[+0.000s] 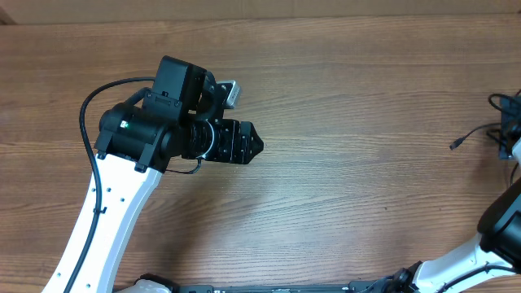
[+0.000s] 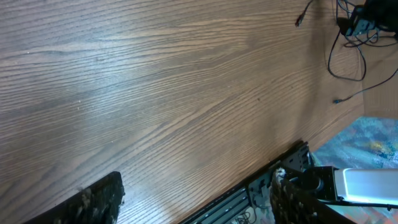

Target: Untangle cables

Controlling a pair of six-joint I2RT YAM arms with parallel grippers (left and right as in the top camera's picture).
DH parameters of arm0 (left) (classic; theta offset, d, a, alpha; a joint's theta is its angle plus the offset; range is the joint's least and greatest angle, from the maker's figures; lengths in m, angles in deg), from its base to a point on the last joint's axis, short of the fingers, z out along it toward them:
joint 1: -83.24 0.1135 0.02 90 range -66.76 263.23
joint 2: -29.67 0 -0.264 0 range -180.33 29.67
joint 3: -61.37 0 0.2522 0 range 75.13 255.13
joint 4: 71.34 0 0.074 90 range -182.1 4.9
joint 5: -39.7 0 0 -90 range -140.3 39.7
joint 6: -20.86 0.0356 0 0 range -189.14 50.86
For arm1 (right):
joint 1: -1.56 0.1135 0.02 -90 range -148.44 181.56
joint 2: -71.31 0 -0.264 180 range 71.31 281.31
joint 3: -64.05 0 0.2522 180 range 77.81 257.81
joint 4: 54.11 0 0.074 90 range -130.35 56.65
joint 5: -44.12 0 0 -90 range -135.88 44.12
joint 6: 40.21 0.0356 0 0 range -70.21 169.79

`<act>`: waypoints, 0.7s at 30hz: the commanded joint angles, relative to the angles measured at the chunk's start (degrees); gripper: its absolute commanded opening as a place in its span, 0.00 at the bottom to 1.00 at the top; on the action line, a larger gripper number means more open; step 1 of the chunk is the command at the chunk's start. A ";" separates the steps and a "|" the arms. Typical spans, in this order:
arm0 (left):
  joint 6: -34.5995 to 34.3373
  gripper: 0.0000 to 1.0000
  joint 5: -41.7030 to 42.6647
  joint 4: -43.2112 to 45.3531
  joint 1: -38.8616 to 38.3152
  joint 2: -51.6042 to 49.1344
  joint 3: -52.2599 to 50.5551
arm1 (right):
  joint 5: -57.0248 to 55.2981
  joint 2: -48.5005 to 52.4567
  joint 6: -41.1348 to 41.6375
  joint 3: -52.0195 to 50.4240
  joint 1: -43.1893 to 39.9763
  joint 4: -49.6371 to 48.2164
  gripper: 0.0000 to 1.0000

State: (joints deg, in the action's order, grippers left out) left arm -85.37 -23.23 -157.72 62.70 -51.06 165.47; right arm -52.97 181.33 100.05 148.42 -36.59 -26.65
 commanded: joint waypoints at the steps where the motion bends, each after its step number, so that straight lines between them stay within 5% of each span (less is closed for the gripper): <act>1: -0.94 0.76 0.87 0.55 -0.13 0.50 0.02 | -0.70 3.67 0.28 -0.63 -1.53 -1.07 0.45; 5: -2.25 0.76 0.87 1.33 -0.13 0.50 0.02 | -0.37 6.40 -5.57 -0.63 -2.10 -5.49 0.43; 7: -2.25 0.77 0.87 1.36 -0.11 0.50 0.02 | -0.17 6.49 -8.35 -0.63 -2.10 -7.39 0.08; 8: -2.25 0.77 0.87 1.36 -0.13 0.48 0.02 | -0.17 6.49 -8.98 -0.61 -2.10 -8.35 0.08; 10: -2.34 0.77 0.87 1.38 -0.13 0.48 0.02 | -0.20 6.49 -9.92 -0.46 -2.12 -9.84 0.53; 11: -2.75 0.77 0.87 1.40 -0.13 0.48 0.02 | -0.20 6.49 -10.19 -0.46 -2.12 -10.43 0.59; 12: -3.21 0.77 0.87 1.42 -0.13 0.48 0.02 | -0.17 6.49 -10.32 -0.46 -2.12 -10.82 0.52; 14: -3.54 0.77 0.90 1.49 -0.13 0.48 0.02 | -0.20 6.49 -10.29 -0.46 -2.12 -11.15 0.06; 21: -3.54 0.77 0.90 1.33 -0.13 0.48 0.02 | 0.68 6.49 -11.74 -0.42 -2.12 -13.07 0.04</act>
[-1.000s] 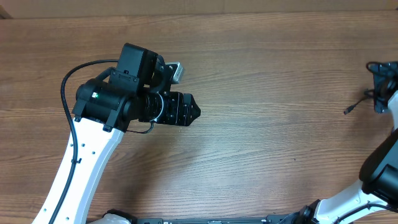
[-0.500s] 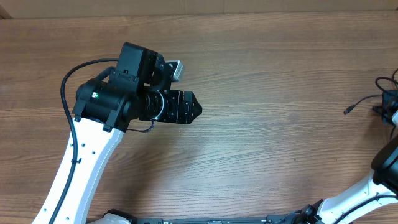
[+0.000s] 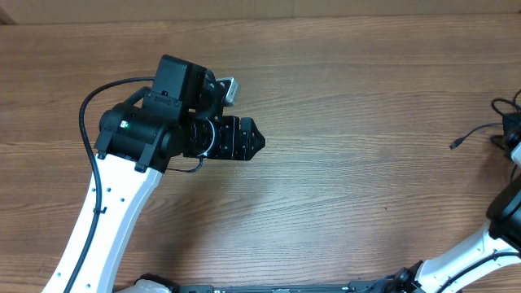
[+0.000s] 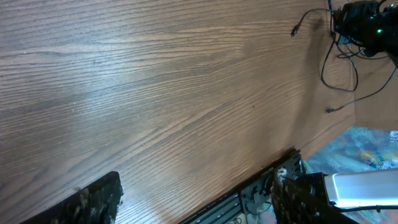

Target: Untangle cables

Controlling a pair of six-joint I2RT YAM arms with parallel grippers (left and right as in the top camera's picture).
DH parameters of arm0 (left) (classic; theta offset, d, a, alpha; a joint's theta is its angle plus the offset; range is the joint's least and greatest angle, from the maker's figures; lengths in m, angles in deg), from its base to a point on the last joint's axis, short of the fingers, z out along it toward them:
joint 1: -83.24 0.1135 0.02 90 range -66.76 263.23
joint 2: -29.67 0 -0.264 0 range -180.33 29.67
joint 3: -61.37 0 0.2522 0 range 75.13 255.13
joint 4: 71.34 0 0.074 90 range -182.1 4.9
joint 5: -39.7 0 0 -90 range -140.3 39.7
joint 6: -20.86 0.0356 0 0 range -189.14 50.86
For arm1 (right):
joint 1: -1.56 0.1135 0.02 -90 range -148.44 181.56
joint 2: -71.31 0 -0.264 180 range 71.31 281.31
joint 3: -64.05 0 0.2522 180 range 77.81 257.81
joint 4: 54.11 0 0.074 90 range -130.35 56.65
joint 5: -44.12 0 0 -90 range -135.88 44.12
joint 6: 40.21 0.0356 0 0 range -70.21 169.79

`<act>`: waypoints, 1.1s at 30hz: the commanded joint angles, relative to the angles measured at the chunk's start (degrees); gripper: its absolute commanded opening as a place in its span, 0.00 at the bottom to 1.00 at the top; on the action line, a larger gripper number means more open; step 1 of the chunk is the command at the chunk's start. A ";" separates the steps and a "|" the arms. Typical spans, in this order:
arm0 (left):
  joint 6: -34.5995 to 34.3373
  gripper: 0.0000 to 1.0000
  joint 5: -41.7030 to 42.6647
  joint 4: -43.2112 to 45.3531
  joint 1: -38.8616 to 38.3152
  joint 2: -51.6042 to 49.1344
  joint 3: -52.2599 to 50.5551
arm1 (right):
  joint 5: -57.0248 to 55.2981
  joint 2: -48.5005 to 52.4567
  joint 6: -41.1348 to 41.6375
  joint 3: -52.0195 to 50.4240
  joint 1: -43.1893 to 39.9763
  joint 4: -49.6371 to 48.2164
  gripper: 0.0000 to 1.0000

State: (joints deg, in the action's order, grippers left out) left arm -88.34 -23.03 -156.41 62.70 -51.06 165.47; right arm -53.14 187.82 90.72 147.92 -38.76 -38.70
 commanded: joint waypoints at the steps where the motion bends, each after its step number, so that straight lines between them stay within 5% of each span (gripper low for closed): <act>1: -0.57 0.77 0.70 -0.02 -0.13 0.48 0.02 | 1.86 0.00 -4.39 0.11 -0.09 -1.81 0.04; 3: -0.57 0.77 0.68 -0.20 -0.13 0.48 0.02 | 2.99 -0.02 -7.02 0.15 -0.52 -2.89 0.04; 6: -0.57 0.77 0.68 -0.07 -0.13 0.48 0.02 | 3.58 -0.02 -6.95 0.15 -1.60 -2.84 0.97; 15: -0.57 0.77 0.70 1.51 -0.13 0.22 0.02 | 5.16 0.00 2.89 0.13 -2.16 2.97 1.00; 23: -0.55 0.76 0.87 1.27 -0.13 -0.55 0.02 | 8.87 0.00 4.26 0.13 -0.07 3.02 1.00; 33: -0.59 0.77 0.87 -0.42 -0.13 -1.31 0.02 | -0.74 0.00 3.26 0.13 -1.95 0.26 0.95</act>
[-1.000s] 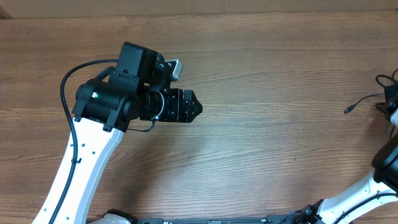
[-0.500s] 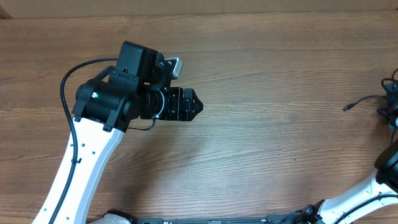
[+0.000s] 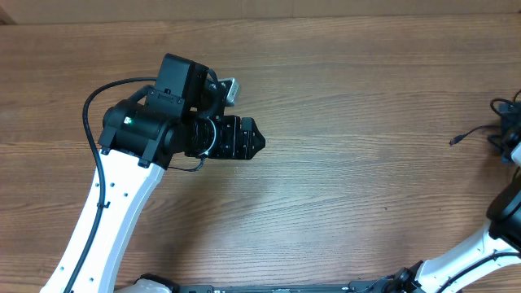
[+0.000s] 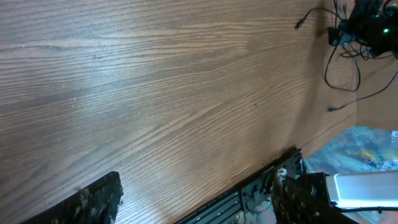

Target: Untangle cables

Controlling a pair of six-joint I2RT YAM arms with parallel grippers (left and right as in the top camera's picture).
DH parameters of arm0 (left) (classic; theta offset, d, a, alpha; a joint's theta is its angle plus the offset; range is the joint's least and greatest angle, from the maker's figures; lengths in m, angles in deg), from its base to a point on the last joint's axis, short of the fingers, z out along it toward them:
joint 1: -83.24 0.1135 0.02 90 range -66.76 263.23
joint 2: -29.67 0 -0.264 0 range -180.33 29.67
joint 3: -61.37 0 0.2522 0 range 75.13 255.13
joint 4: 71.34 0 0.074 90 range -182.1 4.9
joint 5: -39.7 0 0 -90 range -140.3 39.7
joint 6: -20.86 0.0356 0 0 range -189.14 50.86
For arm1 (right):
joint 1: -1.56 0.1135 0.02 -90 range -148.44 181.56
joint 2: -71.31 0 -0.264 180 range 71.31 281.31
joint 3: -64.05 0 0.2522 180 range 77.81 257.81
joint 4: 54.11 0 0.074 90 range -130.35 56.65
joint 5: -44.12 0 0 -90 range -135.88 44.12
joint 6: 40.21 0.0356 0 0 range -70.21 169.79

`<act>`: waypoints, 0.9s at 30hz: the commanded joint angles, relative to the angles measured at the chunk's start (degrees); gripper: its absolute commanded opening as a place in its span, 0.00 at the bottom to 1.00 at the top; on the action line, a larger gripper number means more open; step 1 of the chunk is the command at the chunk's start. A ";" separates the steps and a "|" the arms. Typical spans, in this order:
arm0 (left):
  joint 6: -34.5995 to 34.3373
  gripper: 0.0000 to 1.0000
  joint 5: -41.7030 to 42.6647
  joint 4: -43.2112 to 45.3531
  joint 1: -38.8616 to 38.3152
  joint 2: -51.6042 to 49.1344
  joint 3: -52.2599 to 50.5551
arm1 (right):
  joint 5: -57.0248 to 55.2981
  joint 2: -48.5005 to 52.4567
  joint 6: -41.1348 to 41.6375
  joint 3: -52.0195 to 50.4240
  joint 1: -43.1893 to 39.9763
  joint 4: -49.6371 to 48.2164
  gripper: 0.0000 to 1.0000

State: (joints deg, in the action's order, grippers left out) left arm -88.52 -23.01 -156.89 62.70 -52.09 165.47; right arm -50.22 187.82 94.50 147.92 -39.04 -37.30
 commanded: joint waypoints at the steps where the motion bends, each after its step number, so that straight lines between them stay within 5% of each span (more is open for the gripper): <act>1: -0.72 0.77 0.83 0.26 -0.13 -0.28 0.02 | -3.43 0.04 -0.98 0.13 -2.29 -1.84 0.86; 3: -1.64 0.77 0.83 0.52 -0.13 -0.31 0.02 | -3.32 0.09 -1.46 0.13 -3.32 -3.10 0.67; 4: -2.01 0.77 0.83 0.63 -0.13 -0.31 0.02 | -3.21 0.09 -1.49 0.13 -3.82 -3.72 0.41; 5: -2.12 0.77 0.85 0.68 -0.13 -0.31 0.02 | -3.10 0.09 -1.49 0.13 -4.20 -4.11 0.29; 6: -2.38 0.77 0.83 0.70 -0.13 -0.31 0.02 | -2.91 0.09 -1.51 0.13 -4.55 -4.59 0.04; 11: -2.97 0.77 0.85 0.61 -0.13 -0.33 0.02 | 15.10 0.09 -9.22 0.13 -5.77 -13.18 0.04; 17: -2.97 0.77 0.85 -0.70 -0.13 -0.33 0.02 | 35.32 -0.39 -2.75 1.77 -6.64 -30.27 0.04; 27: -2.97 0.77 0.85 -2.58 -0.13 -0.33 0.02 | 37.48 -1.01 -0.31 10.29 -15.06 -32.50 0.04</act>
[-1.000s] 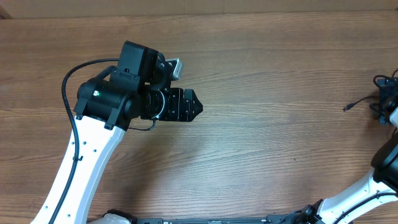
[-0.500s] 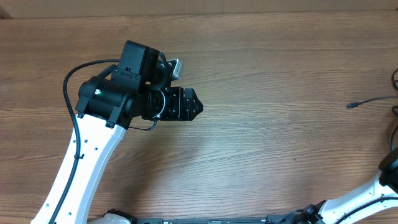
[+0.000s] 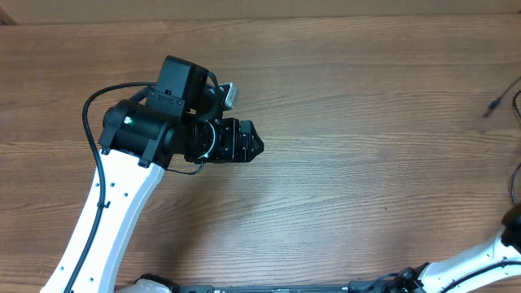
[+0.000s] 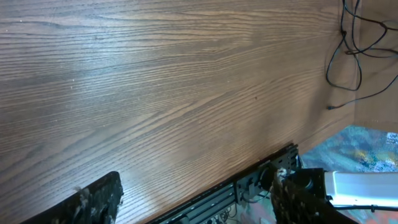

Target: Untangle cables

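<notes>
Thin black cables [image 4: 346, 48] loop at the table's far right end in the left wrist view, with a small plug end [image 4: 331, 107] over the table edge. From overhead only a plug tip [image 3: 492, 104] and a thin strand [image 3: 514, 181] show at the right border. My left gripper [image 3: 252, 146] hovers over the left middle of the table, far from the cables. It is open [image 4: 196, 182] with nothing between its fingers [image 4: 96, 199]. The right gripper is out of view.
The brown wooden table [image 3: 350, 187] fills both views. A white link of the right arm [image 3: 480, 256] shows at the lower right corner. A black rail [image 4: 249, 186] runs along the table's near edge.
The cable bundle and the right gripper have left the overhead view at the right edge. The plug tip now sits higher and further right. My left arm has barely moved.
The cable bundle lay at the table's right edge with the right gripper on it, one plug pointing left. It stayed so, shifting slightly, through the earlier moments. Now most of it is past the right border. My left gripper stayed open over the left middle.
</notes>
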Controlling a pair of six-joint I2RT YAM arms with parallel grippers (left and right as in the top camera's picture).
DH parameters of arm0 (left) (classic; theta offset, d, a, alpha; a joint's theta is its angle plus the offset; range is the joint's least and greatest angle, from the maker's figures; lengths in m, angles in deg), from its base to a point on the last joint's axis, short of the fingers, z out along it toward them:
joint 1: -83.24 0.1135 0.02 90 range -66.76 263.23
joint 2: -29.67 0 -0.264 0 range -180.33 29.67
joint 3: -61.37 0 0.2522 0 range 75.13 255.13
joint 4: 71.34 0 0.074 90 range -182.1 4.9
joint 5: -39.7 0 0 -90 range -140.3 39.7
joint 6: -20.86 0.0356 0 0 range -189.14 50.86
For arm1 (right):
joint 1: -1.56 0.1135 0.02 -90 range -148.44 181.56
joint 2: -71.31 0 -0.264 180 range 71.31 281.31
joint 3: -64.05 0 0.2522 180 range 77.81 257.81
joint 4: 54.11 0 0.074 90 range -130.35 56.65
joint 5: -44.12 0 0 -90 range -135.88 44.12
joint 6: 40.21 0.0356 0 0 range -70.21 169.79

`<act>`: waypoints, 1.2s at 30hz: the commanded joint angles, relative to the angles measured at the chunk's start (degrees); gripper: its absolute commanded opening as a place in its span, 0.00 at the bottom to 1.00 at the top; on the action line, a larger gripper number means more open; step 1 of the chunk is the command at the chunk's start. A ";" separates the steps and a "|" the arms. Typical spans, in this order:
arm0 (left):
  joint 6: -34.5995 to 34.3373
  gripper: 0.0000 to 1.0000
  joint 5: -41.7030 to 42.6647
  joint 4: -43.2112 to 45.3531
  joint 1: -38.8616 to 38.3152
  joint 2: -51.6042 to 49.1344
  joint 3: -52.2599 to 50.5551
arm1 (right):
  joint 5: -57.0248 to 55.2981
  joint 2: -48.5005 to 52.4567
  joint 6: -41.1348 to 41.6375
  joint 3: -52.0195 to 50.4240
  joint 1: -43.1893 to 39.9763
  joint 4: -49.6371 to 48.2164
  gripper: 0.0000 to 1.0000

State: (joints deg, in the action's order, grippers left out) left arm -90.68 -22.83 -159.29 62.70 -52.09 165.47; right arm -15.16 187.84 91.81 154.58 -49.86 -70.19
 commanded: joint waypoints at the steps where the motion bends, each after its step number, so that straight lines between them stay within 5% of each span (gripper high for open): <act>1: -0.81 0.77 0.68 -0.15 -0.13 -0.33 0.02 | 2.40 -1.03 5.42 4.46 -5.57 0.42 0.04; 5: -1.01 0.77 0.68 1.14 -0.13 -0.42 0.02 | 1.79 -1.03 16.61 6.16 -10.45 0.33 0.08; 6: -1.36 0.77 0.68 1.55 -0.17 -0.48 0.02 | 2.23 -1.03 17.25 6.23 -11.39 0.33 0.29; 7: -1.70 0.77 0.68 1.97 -0.20 -0.55 0.02 | 3.15 -1.03 17.35 6.23 -12.04 0.35 0.86; 8: -1.86 0.77 0.68 2.29 -0.31 -0.66 0.02 | 4.33 -1.03 17.31 6.23 -12.39 0.35 1.00; 15: -1.62 0.77 0.48 2.73 -2.10 -1.79 0.02 | 12.24 -1.01 14.75 6.21 -10.45 4.39 1.00; 22: -1.64 0.76 0.70 2.05 -2.45 -3.34 0.00 | -10.05 -1.01 23.54 6.16 -4.61 49.24 1.00; 25: -1.62 0.77 0.68 0.48 -2.45 -3.69 0.00 | -18.16 -1.01 28.50 6.08 -2.23 56.78 1.00; 29: -1.36 0.77 0.61 -0.42 -2.45 -3.89 0.02 | -7.69 -1.01 29.11 6.08 0.57 49.59 1.00; 36: -0.94 0.76 0.46 -0.24 -2.45 -4.02 0.00 | 32.48 -1.01 1.07 6.08 7.98 23.08 1.00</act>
State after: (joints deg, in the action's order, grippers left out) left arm -91.69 -22.83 -159.68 60.43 -55.65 165.47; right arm -5.30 187.73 107.89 160.09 -46.17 -43.40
